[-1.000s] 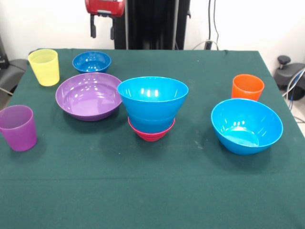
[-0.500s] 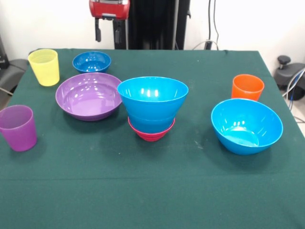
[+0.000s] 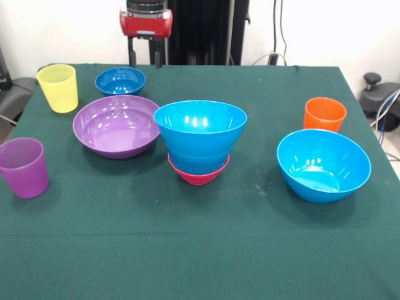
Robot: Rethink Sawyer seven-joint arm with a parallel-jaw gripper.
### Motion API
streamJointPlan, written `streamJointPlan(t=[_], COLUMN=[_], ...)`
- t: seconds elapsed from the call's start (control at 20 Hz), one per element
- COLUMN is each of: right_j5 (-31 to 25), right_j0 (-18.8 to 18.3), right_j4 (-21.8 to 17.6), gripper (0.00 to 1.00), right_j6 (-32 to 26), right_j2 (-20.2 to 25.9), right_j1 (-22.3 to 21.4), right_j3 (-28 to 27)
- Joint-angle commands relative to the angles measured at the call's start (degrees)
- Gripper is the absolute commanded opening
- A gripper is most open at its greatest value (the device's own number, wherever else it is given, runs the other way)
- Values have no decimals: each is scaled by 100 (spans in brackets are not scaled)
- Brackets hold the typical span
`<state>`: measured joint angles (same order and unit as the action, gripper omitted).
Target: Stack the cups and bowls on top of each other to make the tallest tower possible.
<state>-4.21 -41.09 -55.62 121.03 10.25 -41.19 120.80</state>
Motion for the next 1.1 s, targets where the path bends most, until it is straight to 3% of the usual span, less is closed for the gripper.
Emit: streamJointPlan(t=[0.05, 0.55, 1.1], right_j5=[-318, -298, -467], right_j0=[55, -47, -160], right_j4=[-261, -315, -230], gripper=[100, 100, 100], right_j6=[-295, -347, -506], right_j2=[500, 563, 639], right_j1=[694, 985, 677], right_j3=[-758, -981, -766])
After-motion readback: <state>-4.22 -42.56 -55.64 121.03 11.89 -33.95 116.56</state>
